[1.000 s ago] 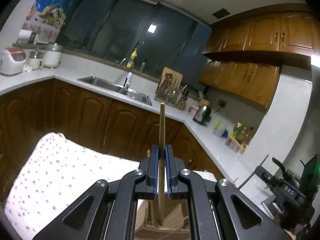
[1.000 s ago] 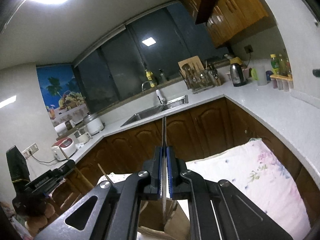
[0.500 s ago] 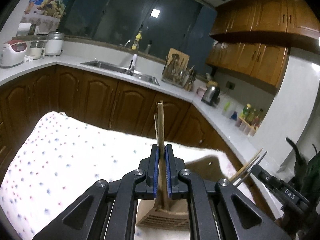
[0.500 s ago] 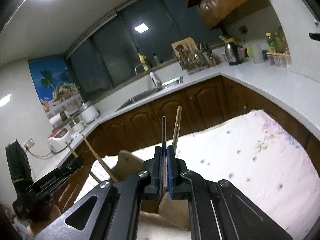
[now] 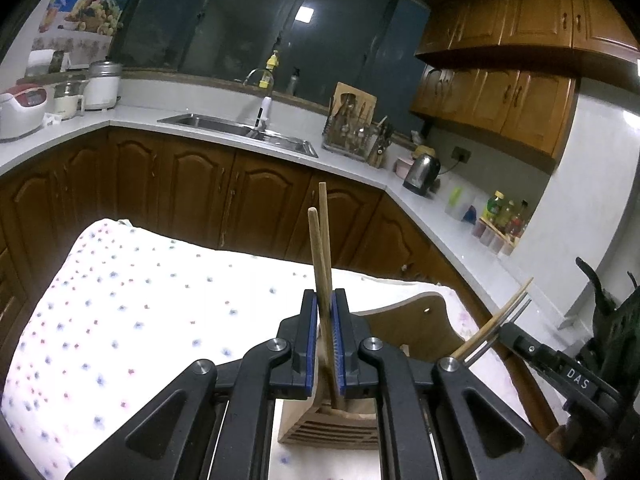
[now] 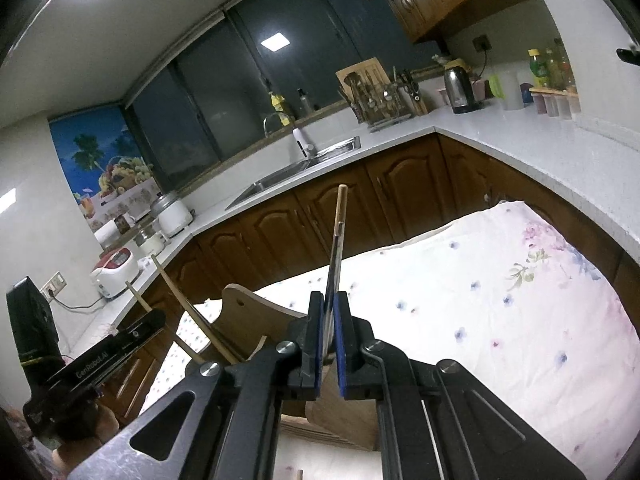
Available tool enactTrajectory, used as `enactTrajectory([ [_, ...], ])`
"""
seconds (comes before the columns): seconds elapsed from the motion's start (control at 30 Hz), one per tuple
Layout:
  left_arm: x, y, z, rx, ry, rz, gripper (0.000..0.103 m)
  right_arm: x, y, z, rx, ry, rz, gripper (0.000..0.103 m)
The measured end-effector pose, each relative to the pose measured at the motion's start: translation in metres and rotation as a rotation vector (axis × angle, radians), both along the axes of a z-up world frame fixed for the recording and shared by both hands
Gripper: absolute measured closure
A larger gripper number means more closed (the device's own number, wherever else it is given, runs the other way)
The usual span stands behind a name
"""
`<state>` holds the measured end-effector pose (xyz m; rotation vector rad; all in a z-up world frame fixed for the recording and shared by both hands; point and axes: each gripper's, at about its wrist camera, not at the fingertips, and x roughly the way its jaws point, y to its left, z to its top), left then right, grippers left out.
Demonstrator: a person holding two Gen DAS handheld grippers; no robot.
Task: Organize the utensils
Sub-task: 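Open both grippers to drop the chopsticks into the holder, then move both grippers back over the remaining utensils on the cloth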
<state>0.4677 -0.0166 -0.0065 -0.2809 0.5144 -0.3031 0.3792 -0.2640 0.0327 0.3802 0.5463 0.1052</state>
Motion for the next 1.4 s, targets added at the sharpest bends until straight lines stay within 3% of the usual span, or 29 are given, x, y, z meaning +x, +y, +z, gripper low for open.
enactTrajectory([
  [0.17, 0.002, -0.001, 0.002, 0.008, 0.021, -0.014, 0.097, 0.003, 0.000, 0.001, 0.001, 0.011, 0.003, 0.098],
  [0.23, 0.002, 0.000, 0.004, 0.010, 0.027, -0.013, 0.095, 0.004, 0.000, 0.001, 0.001, 0.017, 0.006, 0.093],
  [0.33, -0.004, 0.005, 0.009, -0.004, 0.023, -0.004, 0.074, 0.001, -0.003, 0.003, 0.018, 0.012, 0.002, 0.085],
  [0.4, -0.011, 0.010, 0.013, -0.016, 0.011, 0.013, 0.066, -0.004, -0.006, 0.005, 0.029, 0.006, -0.009, 0.066],
  [0.53, -0.029, 0.022, 0.014, -0.046, 0.007, 0.038, 0.043, -0.018, -0.011, 0.010, 0.053, -0.024, -0.021, 0.040],
  [0.6, -0.040, 0.028, 0.014, -0.049, 0.007, 0.057, 0.031, -0.025, -0.013, 0.012, 0.063, -0.040, -0.026, 0.019],
  [0.63, -0.046, 0.031, 0.014, -0.050, 0.010, 0.067, 0.024, -0.030, -0.013, 0.014, 0.068, -0.050, -0.024, 0.015],
  [0.67, -0.053, 0.034, 0.013, -0.052, 0.010, 0.072, 0.024, -0.034, -0.013, 0.015, 0.074, -0.056, -0.020, 0.010],
  [0.77, -0.072, 0.039, 0.012, -0.036, 0.030, 0.094, 0.015, -0.045, -0.010, 0.017, 0.070, -0.053, 0.002, 0.008],
  [1.4, -0.207, 0.065, 0.032, -0.033, 0.096, 0.033, 0.014, -0.163, -0.007, 0.028, 0.071, -0.032, 0.008, 0.008],
])
